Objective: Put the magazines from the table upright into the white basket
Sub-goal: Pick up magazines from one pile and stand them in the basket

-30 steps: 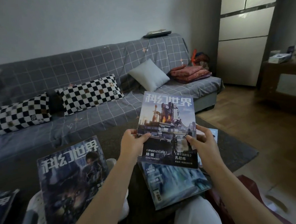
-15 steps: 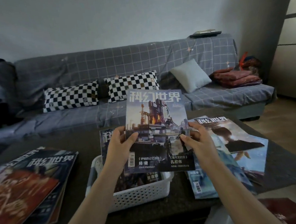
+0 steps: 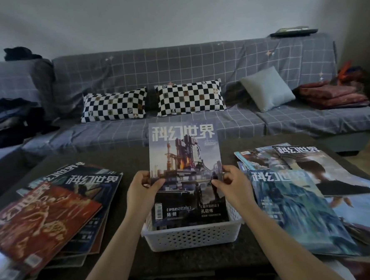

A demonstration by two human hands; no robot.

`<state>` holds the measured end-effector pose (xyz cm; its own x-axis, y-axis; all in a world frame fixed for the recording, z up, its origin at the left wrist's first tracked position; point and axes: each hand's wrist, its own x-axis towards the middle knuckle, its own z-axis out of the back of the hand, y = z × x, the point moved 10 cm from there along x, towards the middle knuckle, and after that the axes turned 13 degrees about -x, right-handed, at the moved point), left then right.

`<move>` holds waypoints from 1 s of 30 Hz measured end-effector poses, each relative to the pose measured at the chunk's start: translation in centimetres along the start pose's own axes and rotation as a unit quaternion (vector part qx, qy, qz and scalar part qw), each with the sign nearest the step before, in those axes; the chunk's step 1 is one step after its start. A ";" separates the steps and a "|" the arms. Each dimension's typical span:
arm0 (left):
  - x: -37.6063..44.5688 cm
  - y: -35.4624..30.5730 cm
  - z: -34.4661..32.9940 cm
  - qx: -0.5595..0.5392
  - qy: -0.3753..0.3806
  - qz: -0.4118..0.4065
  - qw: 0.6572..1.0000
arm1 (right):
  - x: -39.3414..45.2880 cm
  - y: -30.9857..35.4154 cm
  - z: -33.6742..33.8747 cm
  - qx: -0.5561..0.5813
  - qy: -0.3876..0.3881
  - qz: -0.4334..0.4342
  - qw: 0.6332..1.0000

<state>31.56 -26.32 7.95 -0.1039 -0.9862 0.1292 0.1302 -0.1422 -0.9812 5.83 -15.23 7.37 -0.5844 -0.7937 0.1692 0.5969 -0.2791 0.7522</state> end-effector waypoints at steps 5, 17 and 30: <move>0.0 0.6 -0.4 0.099 0.012 -0.010 0.995 | 0.5 -0.9 -0.3 -0.072 0.005 -0.025 0.997; 0.0 0.4 -0.6 0.165 -0.023 -0.041 0.985 | 1.0 -0.1 -0.4 -0.220 -0.019 0.017 0.975; -0.4 0.8 0.0 0.168 -0.032 -0.028 0.985 | 0.9 0.4 -1.0 -0.312 -0.016 0.039 0.949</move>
<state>31.71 -26.06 7.11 -0.0602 -0.9776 0.2015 0.4457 -0.2070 -0.8709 6.13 -16.63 7.20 -0.5363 -0.8104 0.2359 0.8421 -0.4946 0.2152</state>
